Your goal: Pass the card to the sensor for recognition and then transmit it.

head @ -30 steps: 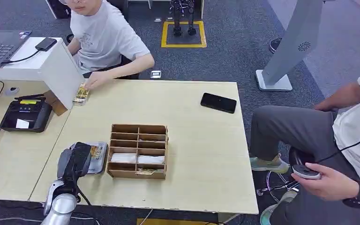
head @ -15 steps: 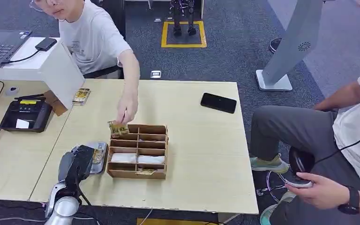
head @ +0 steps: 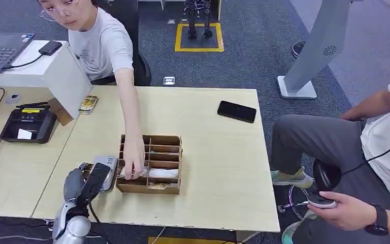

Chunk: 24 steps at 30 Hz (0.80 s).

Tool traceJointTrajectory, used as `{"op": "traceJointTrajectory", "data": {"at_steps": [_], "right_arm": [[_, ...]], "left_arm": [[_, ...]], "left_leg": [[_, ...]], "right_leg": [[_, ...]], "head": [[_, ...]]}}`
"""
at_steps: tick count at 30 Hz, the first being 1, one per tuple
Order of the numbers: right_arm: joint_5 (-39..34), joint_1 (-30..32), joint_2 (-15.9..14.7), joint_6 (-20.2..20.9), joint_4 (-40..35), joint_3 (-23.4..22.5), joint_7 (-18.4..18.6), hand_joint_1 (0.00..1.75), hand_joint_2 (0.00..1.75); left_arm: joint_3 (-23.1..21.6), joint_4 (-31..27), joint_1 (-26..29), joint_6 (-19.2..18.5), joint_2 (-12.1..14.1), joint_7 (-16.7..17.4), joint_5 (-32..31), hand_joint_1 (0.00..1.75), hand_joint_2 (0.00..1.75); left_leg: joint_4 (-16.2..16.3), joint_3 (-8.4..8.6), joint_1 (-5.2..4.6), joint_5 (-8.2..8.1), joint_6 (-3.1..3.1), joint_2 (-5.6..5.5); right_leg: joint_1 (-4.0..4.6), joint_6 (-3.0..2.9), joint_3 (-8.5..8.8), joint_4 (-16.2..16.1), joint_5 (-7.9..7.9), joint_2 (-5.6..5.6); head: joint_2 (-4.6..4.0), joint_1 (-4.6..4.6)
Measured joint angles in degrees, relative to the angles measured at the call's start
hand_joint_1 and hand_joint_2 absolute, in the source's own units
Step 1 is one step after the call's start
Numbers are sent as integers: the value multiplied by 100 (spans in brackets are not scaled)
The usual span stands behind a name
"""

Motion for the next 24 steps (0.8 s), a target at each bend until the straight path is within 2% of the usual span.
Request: {"op": "traceJointTrajectory", "data": {"at_steps": [24], "right_arm": [[116,-5,4,-28,0,2,94,0,175]], "left_arm": [[319,317,-121,46,-81,-26,-131,175,175]], "left_leg": [[-7,23,-1,6,-10,-1]], "right_leg": [[-1,-2,15,13,0,-3]], "head": [[0,-2]]}}
